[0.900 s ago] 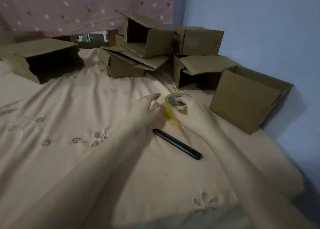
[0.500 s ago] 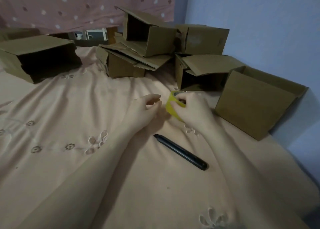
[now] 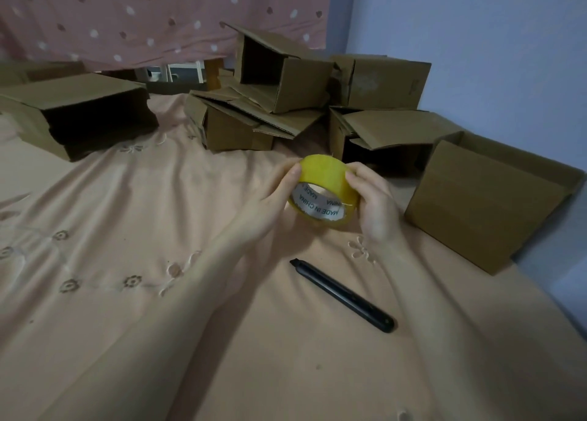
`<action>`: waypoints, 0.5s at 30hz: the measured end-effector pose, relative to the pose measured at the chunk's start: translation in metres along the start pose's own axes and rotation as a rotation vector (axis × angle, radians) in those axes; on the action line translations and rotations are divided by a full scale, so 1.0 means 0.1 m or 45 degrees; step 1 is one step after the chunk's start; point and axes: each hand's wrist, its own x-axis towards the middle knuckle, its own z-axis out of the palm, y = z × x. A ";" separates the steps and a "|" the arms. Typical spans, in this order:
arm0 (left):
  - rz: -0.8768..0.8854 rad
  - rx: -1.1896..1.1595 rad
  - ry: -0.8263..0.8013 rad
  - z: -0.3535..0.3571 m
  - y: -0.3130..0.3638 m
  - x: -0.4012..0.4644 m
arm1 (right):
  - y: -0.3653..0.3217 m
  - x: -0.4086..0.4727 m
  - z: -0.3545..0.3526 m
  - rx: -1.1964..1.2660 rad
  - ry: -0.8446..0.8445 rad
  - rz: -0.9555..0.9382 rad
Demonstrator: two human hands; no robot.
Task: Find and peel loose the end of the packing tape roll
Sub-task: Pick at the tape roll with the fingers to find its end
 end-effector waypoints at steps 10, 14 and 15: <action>0.233 0.190 0.137 -0.02 0.02 -0.01 | 0.08 0.00 0.00 -0.598 0.272 -0.377; 0.303 0.332 0.132 -0.01 0.00 -0.02 | 0.08 -0.05 -0.01 -0.934 0.197 -0.396; 0.338 0.357 0.120 0.00 -0.01 -0.02 | 0.08 -0.05 -0.01 -0.978 0.193 -0.395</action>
